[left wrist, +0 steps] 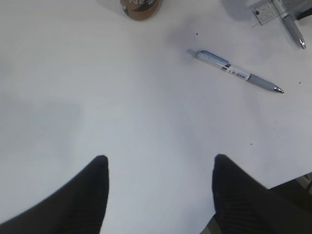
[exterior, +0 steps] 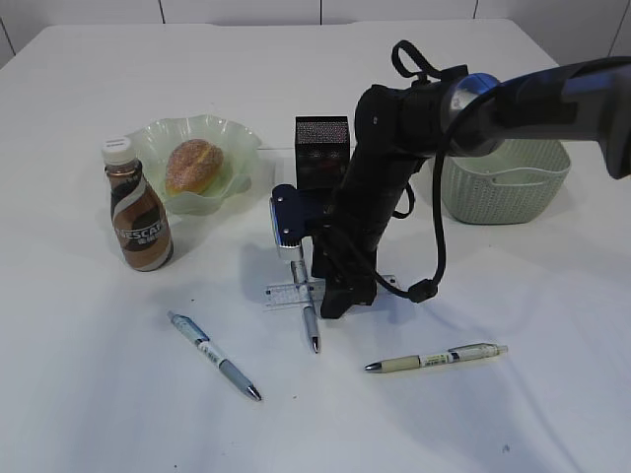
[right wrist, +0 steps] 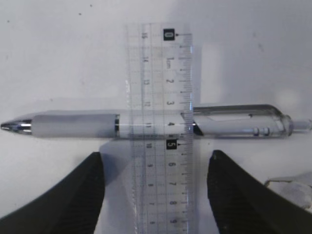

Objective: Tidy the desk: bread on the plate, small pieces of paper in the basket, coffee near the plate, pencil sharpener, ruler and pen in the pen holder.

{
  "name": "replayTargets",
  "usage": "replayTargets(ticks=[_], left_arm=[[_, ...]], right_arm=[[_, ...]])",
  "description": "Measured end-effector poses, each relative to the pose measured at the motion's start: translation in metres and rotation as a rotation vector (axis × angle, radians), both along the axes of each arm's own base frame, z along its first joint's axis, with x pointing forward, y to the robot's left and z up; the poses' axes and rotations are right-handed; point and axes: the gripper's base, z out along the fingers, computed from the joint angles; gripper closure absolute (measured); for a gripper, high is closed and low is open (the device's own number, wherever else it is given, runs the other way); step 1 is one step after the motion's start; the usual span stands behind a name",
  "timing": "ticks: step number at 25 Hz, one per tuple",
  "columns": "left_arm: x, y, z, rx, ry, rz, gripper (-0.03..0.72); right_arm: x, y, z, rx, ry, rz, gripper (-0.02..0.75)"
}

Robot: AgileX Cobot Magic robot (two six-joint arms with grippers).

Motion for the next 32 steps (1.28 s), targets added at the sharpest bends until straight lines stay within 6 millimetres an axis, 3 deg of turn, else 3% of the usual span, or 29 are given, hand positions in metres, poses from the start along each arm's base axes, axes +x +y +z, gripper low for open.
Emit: replayTargets(ticks=[23,31,32], left_arm=[[-0.0002,0.0,-0.0001,0.001,0.002,0.0,0.222],[-0.0002,0.0,-0.0001,0.001,0.002,0.0,0.222],[-0.0002,0.0,-0.0001,0.001,0.002,0.0,0.222]], right_arm=[[-0.0001,0.0003,0.0001,0.004,0.002,-0.002,0.219],[-0.0001,0.0003,0.0001,0.004,0.002,-0.002,0.279],[-0.0001,0.0003,0.0001,0.004,0.002,-0.002,0.316]])
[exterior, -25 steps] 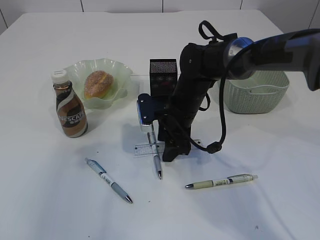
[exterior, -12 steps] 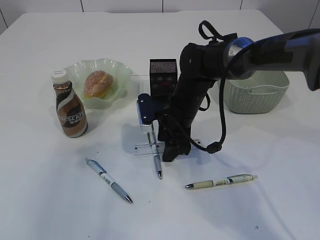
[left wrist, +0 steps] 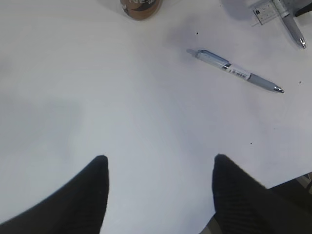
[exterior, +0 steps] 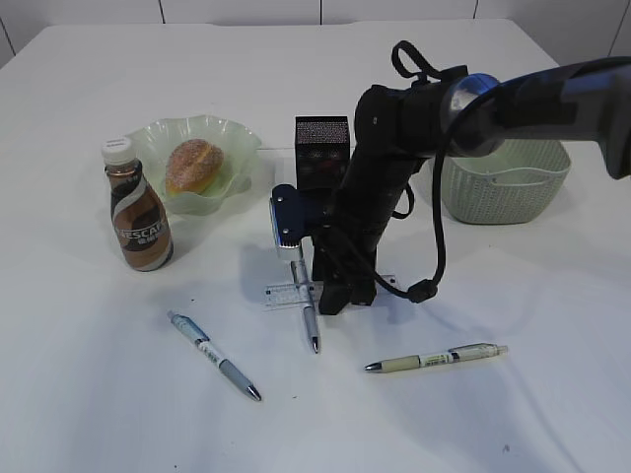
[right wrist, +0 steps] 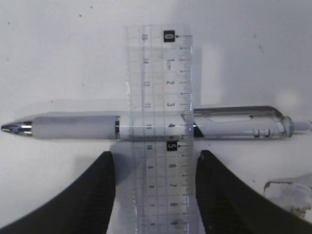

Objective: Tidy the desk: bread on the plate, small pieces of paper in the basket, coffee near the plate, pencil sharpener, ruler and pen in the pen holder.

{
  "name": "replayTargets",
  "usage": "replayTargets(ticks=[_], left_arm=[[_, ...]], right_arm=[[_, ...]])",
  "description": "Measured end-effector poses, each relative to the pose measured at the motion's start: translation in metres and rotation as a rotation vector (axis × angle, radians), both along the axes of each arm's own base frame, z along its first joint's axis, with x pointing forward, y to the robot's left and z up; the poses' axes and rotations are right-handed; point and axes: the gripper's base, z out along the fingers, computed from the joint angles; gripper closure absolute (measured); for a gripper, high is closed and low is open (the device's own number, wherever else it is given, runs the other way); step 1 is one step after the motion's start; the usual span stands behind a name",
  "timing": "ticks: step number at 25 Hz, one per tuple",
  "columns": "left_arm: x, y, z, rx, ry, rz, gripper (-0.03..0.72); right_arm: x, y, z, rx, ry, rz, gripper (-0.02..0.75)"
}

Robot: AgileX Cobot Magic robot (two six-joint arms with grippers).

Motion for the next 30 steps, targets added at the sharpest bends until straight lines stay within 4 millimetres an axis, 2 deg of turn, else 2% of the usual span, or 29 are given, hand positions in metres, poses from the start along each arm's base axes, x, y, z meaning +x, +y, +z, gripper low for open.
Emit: replayTargets(ticks=[12,19,30], left_arm=[[0.0,0.0,0.0,0.0,0.0,0.0,0.222],[0.0,0.0,0.0,0.0,0.0,0.0,0.222],[0.0,0.0,0.0,0.0,0.0,0.0,0.222]], right_arm=[[0.0008,0.001,-0.0034,0.004,0.01,-0.003,0.33],[0.0002,0.0015,-0.0042,0.009,0.02,-0.005,0.418],[0.0,0.0015,-0.0042,0.009,0.022,-0.008,0.421]])
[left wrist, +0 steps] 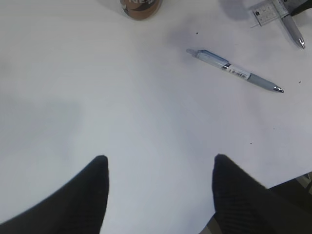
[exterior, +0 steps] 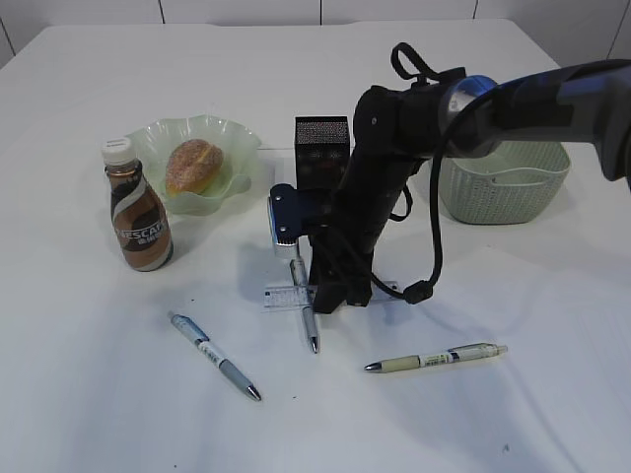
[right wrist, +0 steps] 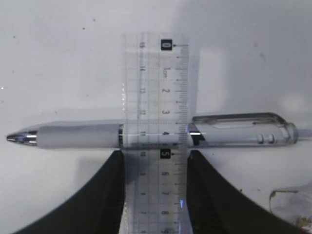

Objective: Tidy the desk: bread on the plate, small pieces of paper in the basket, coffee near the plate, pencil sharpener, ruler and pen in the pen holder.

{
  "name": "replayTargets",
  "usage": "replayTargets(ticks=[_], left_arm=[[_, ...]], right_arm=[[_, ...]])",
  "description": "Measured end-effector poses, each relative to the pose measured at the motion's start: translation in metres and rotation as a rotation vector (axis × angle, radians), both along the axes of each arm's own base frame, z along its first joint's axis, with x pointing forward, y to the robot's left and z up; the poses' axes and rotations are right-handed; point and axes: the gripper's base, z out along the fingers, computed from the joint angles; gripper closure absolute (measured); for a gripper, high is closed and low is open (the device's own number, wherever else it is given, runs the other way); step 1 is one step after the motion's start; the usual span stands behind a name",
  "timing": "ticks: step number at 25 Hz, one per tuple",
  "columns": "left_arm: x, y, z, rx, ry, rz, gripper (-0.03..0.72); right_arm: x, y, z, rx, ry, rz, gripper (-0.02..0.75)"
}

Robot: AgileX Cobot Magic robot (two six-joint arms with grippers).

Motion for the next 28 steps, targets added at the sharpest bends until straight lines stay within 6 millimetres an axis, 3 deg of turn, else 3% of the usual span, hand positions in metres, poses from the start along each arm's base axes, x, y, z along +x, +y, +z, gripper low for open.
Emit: replayTargets(ticks=[21,28], left_arm=[[0.0,0.0,0.0,-0.002,0.0,0.0,0.222],[0.0,0.0,0.0,-0.004,0.001,0.0,0.224]], right_arm=[[-0.005,-0.002,0.001,-0.022,0.049,0.02,0.422],[0.002,0.001,0.029,-0.03,0.07,0.025,0.423]])
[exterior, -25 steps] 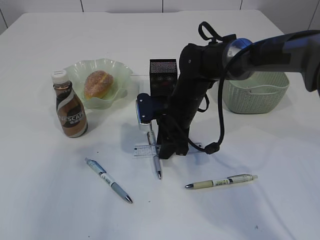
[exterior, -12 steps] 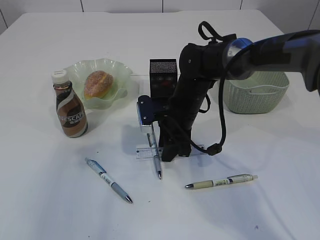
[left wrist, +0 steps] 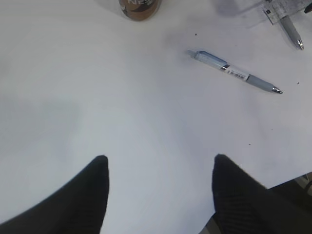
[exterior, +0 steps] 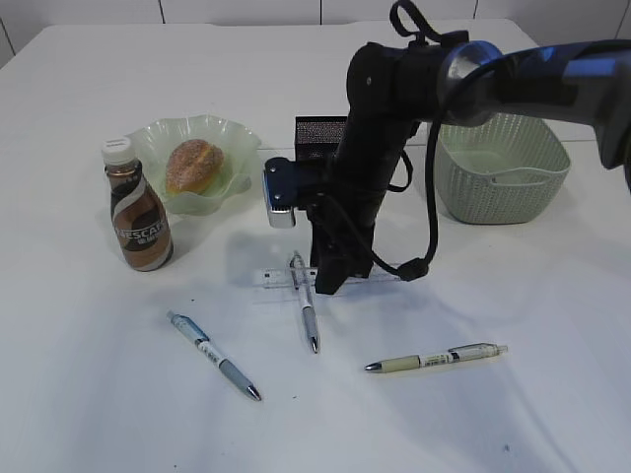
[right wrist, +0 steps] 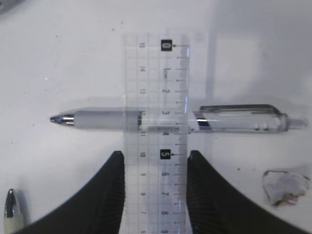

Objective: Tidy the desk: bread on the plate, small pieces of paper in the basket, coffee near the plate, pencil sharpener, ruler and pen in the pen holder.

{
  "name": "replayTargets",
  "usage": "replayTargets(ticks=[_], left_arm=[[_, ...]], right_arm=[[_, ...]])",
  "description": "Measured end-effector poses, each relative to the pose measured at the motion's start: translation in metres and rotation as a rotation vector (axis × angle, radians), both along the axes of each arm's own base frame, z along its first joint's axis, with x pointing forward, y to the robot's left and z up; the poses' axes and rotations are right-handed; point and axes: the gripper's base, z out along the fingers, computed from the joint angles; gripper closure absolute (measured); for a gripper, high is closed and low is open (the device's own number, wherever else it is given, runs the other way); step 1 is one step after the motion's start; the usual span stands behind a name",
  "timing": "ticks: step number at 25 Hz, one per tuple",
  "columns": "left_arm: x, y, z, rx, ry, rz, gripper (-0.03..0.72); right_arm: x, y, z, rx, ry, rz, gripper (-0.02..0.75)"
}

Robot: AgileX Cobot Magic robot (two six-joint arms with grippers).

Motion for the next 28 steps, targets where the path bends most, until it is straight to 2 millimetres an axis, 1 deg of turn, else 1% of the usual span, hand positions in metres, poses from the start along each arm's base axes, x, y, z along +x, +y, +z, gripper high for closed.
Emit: replayTargets(ticks=[1,2,3,4,7,9,10,13,14,18,23,28], left_arm=[[0.0,0.0,0.0,-0.002,0.001,0.0,0.228],[0.0,0.0,0.0,-0.004,0.001,0.0,0.231],[0.0,0.0,0.0,-0.003,0.001,0.0,0.235],[0.0,0.0,0.0,-0.003,0.001,0.0,0.238],[0.0,0.0,0.0,-0.003,0.001,0.0,0.241],[0.0,0.0,0.0,-0.004,-0.001,0.0,0.241],[0.0,0.0,0.0,-0.004,-0.001,0.0,0.241],[0.001,0.0,0.0,-0.006,-0.007,0.0,0.241],[0.001,-0.001,0.0,-0.007,-0.009,0.0,0.241],[0.001,-0.001,0.001,-0.011,-0.017,0.0,0.247],[0.003,-0.001,0.002,-0.016,-0.037,0.001,0.252],[0.005,-0.002,0.003,-0.024,-0.068,0.001,0.256]], right_arm=[[0.003,0.002,0.008,0.007,-0.009,-0.028,0.423],[0.003,0.002,0.008,0.007,-0.009,-0.028,0.423],[0.007,0.003,0.015,0.016,-0.019,-0.069,0.423],[0.007,0.003,0.016,0.015,-0.017,-0.076,0.423],[0.012,0.005,0.027,0.027,-0.01,-0.201,0.423],[0.012,0.006,0.028,0.029,-0.011,-0.209,0.423],[0.015,0.007,0.037,0.039,0.008,-0.348,0.423],[0.019,0.009,0.047,0.058,0.011,-0.445,0.423],[0.021,0.01,0.053,0.072,0.002,-0.476,0.423],[0.025,0.012,0.066,0.1,-0.007,-0.546,0.423],[0.027,0.012,0.072,0.115,-0.017,-0.566,0.423],[0.027,0.012,0.074,0.118,0.001,-0.62,0.423]])
